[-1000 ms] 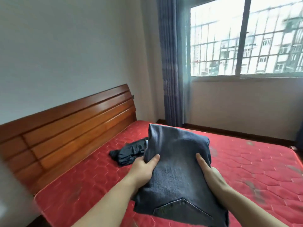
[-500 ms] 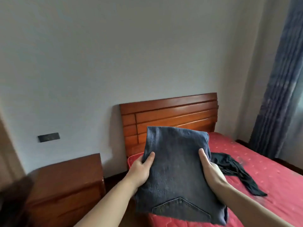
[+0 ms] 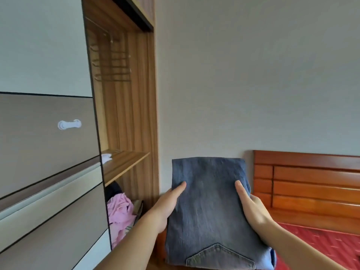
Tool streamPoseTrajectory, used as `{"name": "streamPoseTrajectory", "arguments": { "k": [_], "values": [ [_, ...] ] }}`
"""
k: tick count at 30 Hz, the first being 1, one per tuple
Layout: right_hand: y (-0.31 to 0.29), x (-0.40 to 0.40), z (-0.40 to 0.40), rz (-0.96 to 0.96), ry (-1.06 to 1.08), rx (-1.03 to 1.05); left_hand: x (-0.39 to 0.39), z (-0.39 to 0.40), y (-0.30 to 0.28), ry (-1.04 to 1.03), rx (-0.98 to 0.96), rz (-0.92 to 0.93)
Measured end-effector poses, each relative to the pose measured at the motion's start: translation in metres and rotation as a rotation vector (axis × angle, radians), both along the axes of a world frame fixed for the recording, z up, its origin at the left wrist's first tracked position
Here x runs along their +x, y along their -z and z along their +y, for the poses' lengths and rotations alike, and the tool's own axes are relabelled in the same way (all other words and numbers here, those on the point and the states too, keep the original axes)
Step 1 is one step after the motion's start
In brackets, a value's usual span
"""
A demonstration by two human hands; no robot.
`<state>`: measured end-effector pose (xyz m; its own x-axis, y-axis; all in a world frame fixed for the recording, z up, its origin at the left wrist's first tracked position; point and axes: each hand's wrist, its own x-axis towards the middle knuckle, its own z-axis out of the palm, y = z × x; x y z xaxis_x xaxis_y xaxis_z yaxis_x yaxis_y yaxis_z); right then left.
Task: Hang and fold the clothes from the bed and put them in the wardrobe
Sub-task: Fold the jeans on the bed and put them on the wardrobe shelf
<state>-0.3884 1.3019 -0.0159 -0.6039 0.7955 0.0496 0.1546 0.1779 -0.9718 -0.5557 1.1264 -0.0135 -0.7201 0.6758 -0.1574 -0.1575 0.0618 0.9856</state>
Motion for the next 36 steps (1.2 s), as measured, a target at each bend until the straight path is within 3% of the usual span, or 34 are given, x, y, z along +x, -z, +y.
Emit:
{"name": "streamPoseTrajectory", "arguments": {
  "k": [5, 8, 10, 14, 19, 24, 36],
  "values": [
    [-0.009, 0.006, -0.007, -0.019, -0.156, -0.035, 0.031, -0.025, -0.007, -0.272, -0.092, 0.021],
    [-0.008, 0.015, -0.008, -0.03, -0.227, -0.062, 0.057, -0.033, -0.009, -0.414, -0.172, 0.154],
    [-0.009, 0.016, -0.013, -0.042, -0.277, -0.082, 0.071, -0.041, -0.011, -0.457, -0.187, 0.238],
    [-0.014, -0.001, -0.031, -0.05, -0.377, -0.115, 0.078, -0.068, -0.014, -0.514, -0.15, 0.232],
    [-0.016, -0.055, -0.066, -0.071, -0.514, -0.177, 0.045, -0.109, -0.015, -0.636, -0.119, 0.174],
    [-0.003, -0.106, -0.086, -0.092, -0.507, -0.119, -0.007, -0.128, 0.009, -0.672, -0.12, 0.122],
    [0.005, -0.204, -0.021, -0.146, -0.483, -0.116, -0.116, -0.063, 0.039, -0.639, -0.103, 0.068]
  ]
}}
